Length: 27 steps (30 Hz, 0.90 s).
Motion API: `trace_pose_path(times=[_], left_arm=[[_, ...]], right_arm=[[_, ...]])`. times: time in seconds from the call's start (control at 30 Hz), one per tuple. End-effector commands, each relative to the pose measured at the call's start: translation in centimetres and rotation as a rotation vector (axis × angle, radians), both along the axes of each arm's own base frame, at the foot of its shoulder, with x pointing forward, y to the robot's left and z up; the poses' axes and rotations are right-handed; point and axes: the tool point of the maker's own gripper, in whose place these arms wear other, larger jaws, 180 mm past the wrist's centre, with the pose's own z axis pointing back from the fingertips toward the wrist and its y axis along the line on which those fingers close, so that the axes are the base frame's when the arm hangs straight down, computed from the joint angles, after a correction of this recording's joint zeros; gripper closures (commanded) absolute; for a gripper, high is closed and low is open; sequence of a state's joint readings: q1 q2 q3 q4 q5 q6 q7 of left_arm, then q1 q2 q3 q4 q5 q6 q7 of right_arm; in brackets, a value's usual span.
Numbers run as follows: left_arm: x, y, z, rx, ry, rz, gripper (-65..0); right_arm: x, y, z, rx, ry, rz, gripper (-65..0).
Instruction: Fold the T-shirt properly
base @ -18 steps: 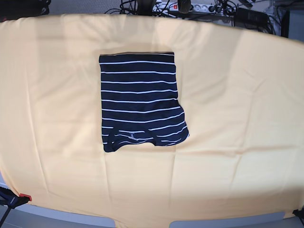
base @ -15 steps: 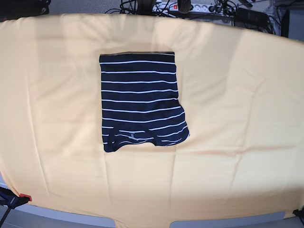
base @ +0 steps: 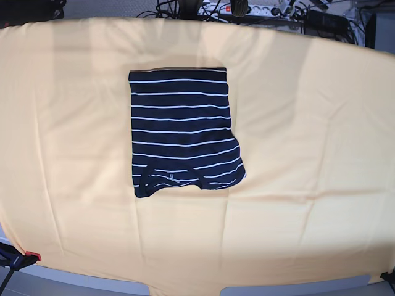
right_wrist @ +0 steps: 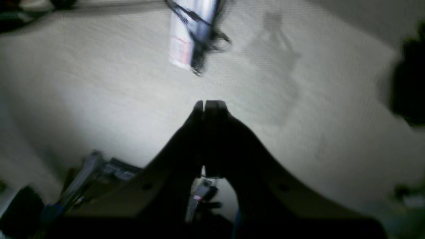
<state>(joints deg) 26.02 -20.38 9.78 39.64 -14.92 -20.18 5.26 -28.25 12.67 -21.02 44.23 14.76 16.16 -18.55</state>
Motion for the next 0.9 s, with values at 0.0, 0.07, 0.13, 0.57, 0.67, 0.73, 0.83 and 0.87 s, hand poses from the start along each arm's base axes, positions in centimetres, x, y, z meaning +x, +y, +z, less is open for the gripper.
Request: trace_pose_path(times=[0.0,0.07,0.13,0.57,0.67,0.73,0.83,0.87], left_arm=[[-0.8,0.0,-0.1,0.014,-0.006,-0.025,0.0],[-0.8,-0.2,-0.5,0.049,-0.039,-0.06,0.0],[-0.6,-0.7,-0.8,0.058,-0.07,-0.064,0.0],[0.8,-5.1,-2.0,0.049,-0.111,0.107,0.0],[1.2,-4.5,-2.2,0.063,-0.105,0.148,0.0],[1.1,-4.3,-2.3,0.066,-0.103,0.146,0.0],[1.1,-4.3,-2.2,0.066,-0.102,0.147,0.0],[1.1,-4.3,-2.2,0.066,-0.102,0.147,0.0]], right_arm=[[0.0,-0.3,-0.2,-0.009,0.0,0.001,0.0],[1.1,0.4,-0.8,-0.004,-0.008,-0.014,0.0],[2.5,0.8,-1.2,0.001,-0.034,-0.028,0.0],[5.4,2.0,-2.0,-0.015,-0.106,0.01,0.0],[5.4,1.9,-2.1,-0.024,-0.106,0.012,0.0],[5.4,1.9,-2.1,-0.024,-0.106,0.012,0.0],[5.5,1.9,-2.1,-0.024,-0.108,0.012,0.0],[5.6,1.9,-2.1,-0.024,-0.109,0.012,0.0]])
